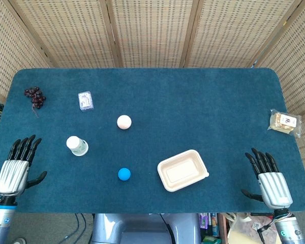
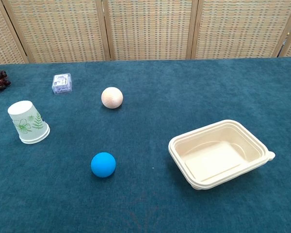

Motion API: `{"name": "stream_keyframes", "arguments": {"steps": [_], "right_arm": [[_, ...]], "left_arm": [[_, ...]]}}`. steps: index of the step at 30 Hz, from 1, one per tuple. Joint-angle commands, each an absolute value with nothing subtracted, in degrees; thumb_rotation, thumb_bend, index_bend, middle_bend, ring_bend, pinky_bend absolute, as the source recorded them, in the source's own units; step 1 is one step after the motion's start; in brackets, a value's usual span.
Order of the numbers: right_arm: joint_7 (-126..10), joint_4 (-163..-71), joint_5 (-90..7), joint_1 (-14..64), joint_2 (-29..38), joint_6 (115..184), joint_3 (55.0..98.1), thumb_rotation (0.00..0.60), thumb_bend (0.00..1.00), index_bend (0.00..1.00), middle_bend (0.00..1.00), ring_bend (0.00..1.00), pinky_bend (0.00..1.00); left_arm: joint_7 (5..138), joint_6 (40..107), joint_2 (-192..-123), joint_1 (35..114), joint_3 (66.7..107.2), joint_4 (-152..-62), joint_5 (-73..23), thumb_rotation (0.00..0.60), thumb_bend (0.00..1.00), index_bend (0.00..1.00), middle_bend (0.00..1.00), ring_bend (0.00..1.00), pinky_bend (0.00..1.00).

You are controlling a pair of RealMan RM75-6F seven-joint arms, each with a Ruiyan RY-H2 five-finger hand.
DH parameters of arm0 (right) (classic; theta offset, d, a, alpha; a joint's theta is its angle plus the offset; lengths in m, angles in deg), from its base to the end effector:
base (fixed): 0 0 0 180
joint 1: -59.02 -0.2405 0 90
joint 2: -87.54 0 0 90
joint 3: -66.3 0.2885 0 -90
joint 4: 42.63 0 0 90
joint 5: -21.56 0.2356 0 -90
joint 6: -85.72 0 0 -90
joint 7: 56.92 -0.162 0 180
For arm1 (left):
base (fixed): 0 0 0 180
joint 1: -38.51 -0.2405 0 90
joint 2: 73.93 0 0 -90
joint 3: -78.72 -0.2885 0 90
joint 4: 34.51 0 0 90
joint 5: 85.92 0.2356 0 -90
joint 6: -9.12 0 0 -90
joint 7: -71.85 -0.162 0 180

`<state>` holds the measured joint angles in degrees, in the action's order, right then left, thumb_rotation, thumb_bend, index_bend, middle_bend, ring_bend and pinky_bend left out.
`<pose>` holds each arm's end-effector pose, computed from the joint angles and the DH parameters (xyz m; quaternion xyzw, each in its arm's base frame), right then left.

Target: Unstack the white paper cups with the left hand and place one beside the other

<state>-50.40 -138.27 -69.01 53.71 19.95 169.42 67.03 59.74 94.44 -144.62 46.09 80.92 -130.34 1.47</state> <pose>-0.3209 -0.1947 0.1093 0.6336 -0.3830 0.3900 0.5475 -0.3099 0.2134 0.1017 -0.6228 -0.3583 -0.3949 0.5725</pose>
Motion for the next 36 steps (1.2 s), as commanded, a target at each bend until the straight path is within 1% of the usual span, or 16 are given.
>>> {"name": "stream_keyframes", "arguments": {"steps": [1, 14, 20, 24, 33, 36], "right_arm": [[-50.41, -138.26, -69.0, 53.74, 19.96, 169.46, 67.03, 0.6, 0.09, 0.0, 0.0, 0.0, 0.0], [-50.37, -138.44, -68.52, 53.76, 19.98, 169.37, 67.21, 0.6, 0.09, 0.0, 0.0, 0.0, 0.0], [-50.57, -138.44, -68.06, 53.81, 20.08, 169.03, 67.15, 0.6, 0.09, 0.0, 0.0, 0.0, 0.0], [-50.67, -138.58, -68.44, 53.76, 20.04, 169.21, 67.15, 0.6, 0.09, 0.0, 0.0, 0.0, 0.0], [-50.59, -138.54, -68.18, 53.64, 19.91, 168.82, 67.15, 0.6, 0.09, 0.0, 0.0, 0.0, 0.0], [-50.77, -138.48, -68.21, 53.59, 19.88, 168.81, 67.19, 0.6, 0.09, 0.0, 0.0, 0.0, 0.0]], "left_arm": [[59.69, 94.4, -144.63, 46.08, 80.9, -130.33, 1.46, 0.6, 0.25, 0.0, 0.0, 0.0, 0.0], [60.66, 93.36, -144.46, 46.65, 81.05, -130.7, 1.31, 0.6, 0.25, 0.0, 0.0, 0.0, 0.0], [60.94, 90.8, -142.78, 48.07, 81.82, -132.86, -0.07, 0.6, 0.25, 0.0, 0.0, 0.0, 0.0], [58.23, 87.74, -140.0, 50.12, 83.55, -135.89, -2.79, 0.6, 0.25, 0.09, 0.0, 0.0, 0.0], [51.96, 80.17, -134.48, 55.01, 87.19, -141.47, -11.43, 0.6, 0.25, 0.17, 0.0, 0.0, 0.0], [48.24, 76.25, -132.85, 57.91, 88.65, -142.87, -16.65, 0.6, 0.25, 0.19, 0.0, 0.0, 0.0]]}}
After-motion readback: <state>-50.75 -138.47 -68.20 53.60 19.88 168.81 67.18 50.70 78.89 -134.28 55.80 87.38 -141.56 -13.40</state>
